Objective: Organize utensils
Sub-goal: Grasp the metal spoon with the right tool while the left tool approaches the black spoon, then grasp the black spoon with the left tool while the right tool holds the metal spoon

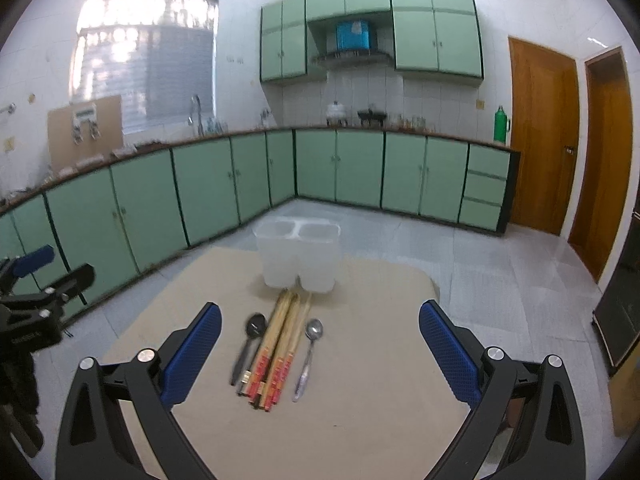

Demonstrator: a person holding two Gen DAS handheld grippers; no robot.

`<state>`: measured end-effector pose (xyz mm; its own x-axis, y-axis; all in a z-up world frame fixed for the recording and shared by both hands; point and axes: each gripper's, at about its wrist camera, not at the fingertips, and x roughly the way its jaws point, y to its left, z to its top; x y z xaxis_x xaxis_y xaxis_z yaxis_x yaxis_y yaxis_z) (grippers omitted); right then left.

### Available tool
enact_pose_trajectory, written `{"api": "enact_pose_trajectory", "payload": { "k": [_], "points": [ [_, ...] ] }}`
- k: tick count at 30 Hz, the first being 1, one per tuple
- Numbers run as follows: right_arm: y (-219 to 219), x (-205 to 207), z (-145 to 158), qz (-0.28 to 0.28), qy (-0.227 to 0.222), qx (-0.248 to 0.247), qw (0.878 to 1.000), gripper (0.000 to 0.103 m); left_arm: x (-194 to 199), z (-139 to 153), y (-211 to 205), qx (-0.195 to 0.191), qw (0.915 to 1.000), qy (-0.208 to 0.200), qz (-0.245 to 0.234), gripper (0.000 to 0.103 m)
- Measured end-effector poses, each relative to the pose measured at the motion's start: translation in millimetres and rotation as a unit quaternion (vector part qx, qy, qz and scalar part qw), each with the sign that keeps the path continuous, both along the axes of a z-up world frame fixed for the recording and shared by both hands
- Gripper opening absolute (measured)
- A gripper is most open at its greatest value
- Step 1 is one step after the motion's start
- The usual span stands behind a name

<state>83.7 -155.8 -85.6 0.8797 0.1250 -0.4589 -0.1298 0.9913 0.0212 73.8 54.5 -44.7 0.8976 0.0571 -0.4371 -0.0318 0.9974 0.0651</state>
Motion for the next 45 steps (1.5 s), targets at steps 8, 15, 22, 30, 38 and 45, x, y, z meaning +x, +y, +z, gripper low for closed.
{"api": "enact_pose_trajectory", "payload": {
  "k": [8,15,22,30,38,45],
  "points": [
    [-5,93,-65,0.007,0.116,0.032,0.993,0.092,68,-57,11,0.015,0.9965,0.081,0.018,0.098],
    [5,154,-108,0.018,0.183,0.026,0.983,0.074,103,-91,4,0.006,0.9907,0.135,0.013,0.098],
    [14,185,-136,0.016,0.223,0.023,0.974,0.056,126,-105,2,-0.002,0.9888,0.148,0.016,0.098],
    [13,195,-147,0.009,0.235,0.033,0.972,0.048,143,-116,-5,-0.003,0.9869,0.161,0.003,0.098],
    [17,196,-146,0.007,0.223,0.018,0.975,0.028,160,-124,-24,-0.007,0.9837,0.179,-0.021,0.098],
    [4,191,-144,0.01,0.225,0.017,0.974,0.028,172,-142,-43,-0.005,0.9769,0.209,-0.044,0.098]
  ]
}}
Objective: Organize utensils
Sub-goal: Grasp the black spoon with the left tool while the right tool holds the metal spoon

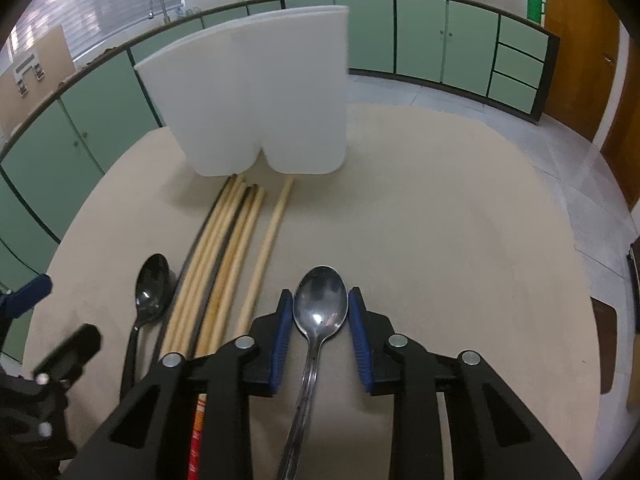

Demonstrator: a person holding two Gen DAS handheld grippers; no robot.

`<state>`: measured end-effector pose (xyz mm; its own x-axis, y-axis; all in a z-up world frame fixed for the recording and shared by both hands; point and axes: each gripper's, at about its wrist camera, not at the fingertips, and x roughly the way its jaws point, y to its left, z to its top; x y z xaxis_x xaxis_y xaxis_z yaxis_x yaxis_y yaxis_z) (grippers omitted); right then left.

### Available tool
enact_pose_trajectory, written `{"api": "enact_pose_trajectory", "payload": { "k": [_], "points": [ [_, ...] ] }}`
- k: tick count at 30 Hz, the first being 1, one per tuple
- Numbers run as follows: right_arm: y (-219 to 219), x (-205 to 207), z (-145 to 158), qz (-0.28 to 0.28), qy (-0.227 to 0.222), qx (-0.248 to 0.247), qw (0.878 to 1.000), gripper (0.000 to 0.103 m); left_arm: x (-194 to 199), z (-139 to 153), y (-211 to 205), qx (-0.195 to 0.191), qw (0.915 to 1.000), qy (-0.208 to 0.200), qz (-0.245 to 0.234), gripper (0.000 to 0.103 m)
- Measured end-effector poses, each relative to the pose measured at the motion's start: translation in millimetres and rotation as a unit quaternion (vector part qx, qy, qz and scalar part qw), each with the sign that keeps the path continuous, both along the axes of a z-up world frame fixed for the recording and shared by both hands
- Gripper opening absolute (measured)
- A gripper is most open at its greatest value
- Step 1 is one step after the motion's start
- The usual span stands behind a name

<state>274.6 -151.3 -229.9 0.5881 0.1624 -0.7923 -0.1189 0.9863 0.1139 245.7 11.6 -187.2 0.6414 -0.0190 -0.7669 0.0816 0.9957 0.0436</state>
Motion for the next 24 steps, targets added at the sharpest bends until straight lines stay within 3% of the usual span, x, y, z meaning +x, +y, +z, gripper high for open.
{"api": "enact_pose_trajectory", "payload": {
  "k": [9,17,24],
  "points": [
    [-7,-4,0,-0.009,-0.002,0.004,1.0,0.028,21,-30,-14,0.019,0.9991,0.039,0.0,0.099],
    [-3,-6,-2,-0.011,-0.007,-0.003,1.0,0.028,24,-28,6,0.022,0.9984,0.038,0.035,0.099],
    [-5,-5,-3,-0.011,-0.008,-0.001,1.0,0.029,27,-20,-4,-0.005,0.9992,0.038,0.01,0.098]
  ]
}}
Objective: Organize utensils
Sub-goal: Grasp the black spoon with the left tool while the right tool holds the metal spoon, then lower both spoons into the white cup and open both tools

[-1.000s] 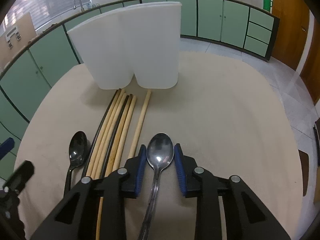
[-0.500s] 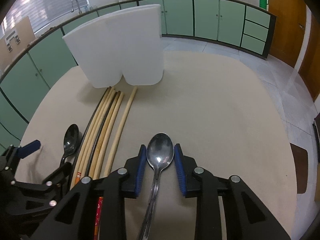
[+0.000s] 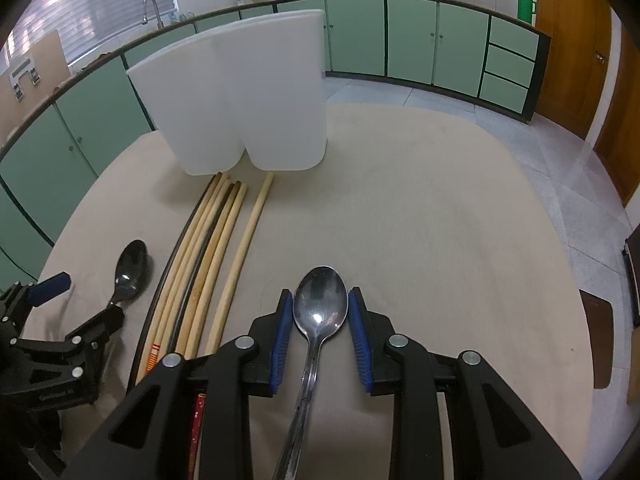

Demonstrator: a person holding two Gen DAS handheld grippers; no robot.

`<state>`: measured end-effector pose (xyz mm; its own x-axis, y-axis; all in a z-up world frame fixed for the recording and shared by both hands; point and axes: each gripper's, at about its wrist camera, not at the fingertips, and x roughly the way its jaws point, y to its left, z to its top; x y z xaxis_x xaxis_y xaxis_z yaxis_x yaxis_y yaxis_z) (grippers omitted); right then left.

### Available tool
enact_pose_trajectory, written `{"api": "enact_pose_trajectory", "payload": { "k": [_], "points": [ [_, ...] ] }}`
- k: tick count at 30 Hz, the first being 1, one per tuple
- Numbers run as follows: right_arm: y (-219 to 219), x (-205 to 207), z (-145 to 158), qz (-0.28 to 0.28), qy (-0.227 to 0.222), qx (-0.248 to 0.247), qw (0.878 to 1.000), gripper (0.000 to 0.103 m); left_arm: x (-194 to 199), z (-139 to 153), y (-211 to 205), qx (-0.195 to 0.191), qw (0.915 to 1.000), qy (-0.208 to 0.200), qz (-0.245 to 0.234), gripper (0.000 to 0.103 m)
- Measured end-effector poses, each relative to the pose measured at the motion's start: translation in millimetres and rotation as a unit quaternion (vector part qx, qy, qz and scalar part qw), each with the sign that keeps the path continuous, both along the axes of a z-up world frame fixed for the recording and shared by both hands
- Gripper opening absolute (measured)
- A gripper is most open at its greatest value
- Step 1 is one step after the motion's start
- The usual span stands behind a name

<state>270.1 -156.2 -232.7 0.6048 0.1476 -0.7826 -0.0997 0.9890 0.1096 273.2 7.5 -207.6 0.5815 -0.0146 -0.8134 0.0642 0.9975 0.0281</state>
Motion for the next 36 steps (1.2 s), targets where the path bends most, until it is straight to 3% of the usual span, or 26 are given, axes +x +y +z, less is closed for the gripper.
{"api": "enact_pose_trajectory", "payload": {
  "k": [8,14,16,22,23,26,29,36],
  "points": [
    [-7,3,0,0.008,0.008,0.006,1.0,0.029,22,3,-14,0.012,0.9999,-0.002,-0.011,0.098],
    [-5,9,0,0.012,0.013,0.004,1.0,0.029,44,-3,0,-0.003,0.9998,0.012,-0.015,0.097],
    [-4,11,0,0.013,0.014,0.002,1.0,0.028,45,-3,5,-0.011,0.9997,0.01,-0.018,0.088],
    [2,11,0,0.017,0.01,-0.012,1.0,0.028,42,3,0,-0.031,0.9987,0.001,-0.04,0.045],
    [1,10,1,0.015,0.009,-0.006,1.0,0.028,42,3,1,-0.037,0.9983,0.0,-0.045,0.034],
    [-5,3,6,0.008,-0.013,0.012,1.0,0.028,37,5,2,-0.062,0.9968,-0.004,-0.049,0.034],
    [-9,-8,18,0.012,-0.054,0.023,0.998,0.028,25,13,5,-0.075,0.9954,-0.033,-0.049,0.034],
    [-19,-23,50,0.019,-0.122,0.049,0.991,0.028,2,53,11,-0.075,0.9854,-0.146,-0.047,0.034]
  ]
}}
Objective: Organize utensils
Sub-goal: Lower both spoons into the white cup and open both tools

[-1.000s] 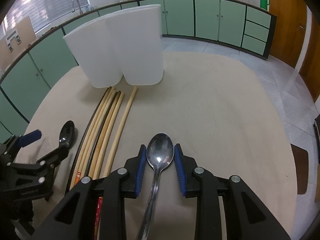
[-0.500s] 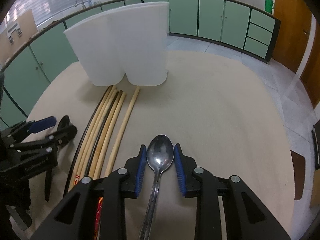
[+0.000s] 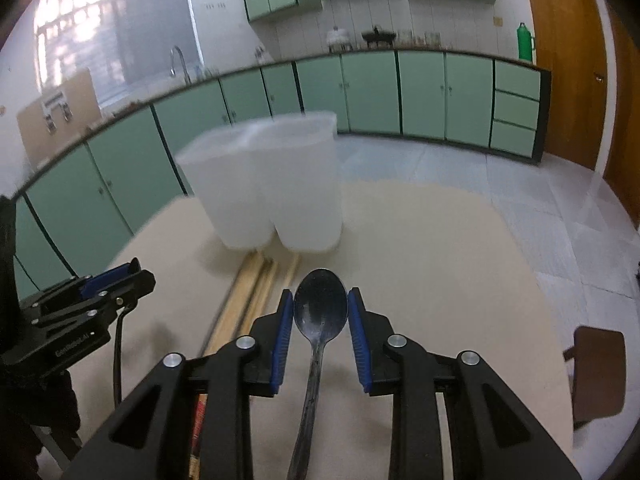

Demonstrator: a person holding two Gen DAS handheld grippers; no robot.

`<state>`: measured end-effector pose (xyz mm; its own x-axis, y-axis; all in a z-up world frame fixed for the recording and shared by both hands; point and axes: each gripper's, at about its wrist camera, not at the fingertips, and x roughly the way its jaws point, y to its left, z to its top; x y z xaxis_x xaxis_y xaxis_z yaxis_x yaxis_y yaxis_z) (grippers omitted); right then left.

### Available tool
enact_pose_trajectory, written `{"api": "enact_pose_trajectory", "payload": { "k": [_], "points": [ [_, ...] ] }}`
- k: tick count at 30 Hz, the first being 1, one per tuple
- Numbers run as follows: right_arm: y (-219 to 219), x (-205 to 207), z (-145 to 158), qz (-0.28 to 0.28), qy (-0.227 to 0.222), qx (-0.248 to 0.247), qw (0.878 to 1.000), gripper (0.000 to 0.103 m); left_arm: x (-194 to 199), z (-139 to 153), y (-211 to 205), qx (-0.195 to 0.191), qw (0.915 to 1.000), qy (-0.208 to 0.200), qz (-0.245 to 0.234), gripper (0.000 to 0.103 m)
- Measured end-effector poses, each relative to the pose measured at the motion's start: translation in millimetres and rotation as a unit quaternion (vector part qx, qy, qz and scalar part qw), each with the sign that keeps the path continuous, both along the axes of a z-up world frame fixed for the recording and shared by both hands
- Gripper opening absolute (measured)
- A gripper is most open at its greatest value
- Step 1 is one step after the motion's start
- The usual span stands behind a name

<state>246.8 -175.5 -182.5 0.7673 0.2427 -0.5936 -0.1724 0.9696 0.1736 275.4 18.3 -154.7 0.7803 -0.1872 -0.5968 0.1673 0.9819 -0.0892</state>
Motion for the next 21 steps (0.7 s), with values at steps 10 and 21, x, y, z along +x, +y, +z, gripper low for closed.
{"api": "enact_pose_trajectory", "payload": {
  "k": [10,21],
  "points": [
    [-14,15,80,0.017,-0.098,0.057,0.993,0.027,15,84,-6,-0.025,0.9918,-0.125,0.004,0.034],
    [-25,83,154,0.011,-0.16,0.077,0.984,0.027,121,137,-40,-0.019,0.9797,-0.197,0.031,0.034]
  ]
}}
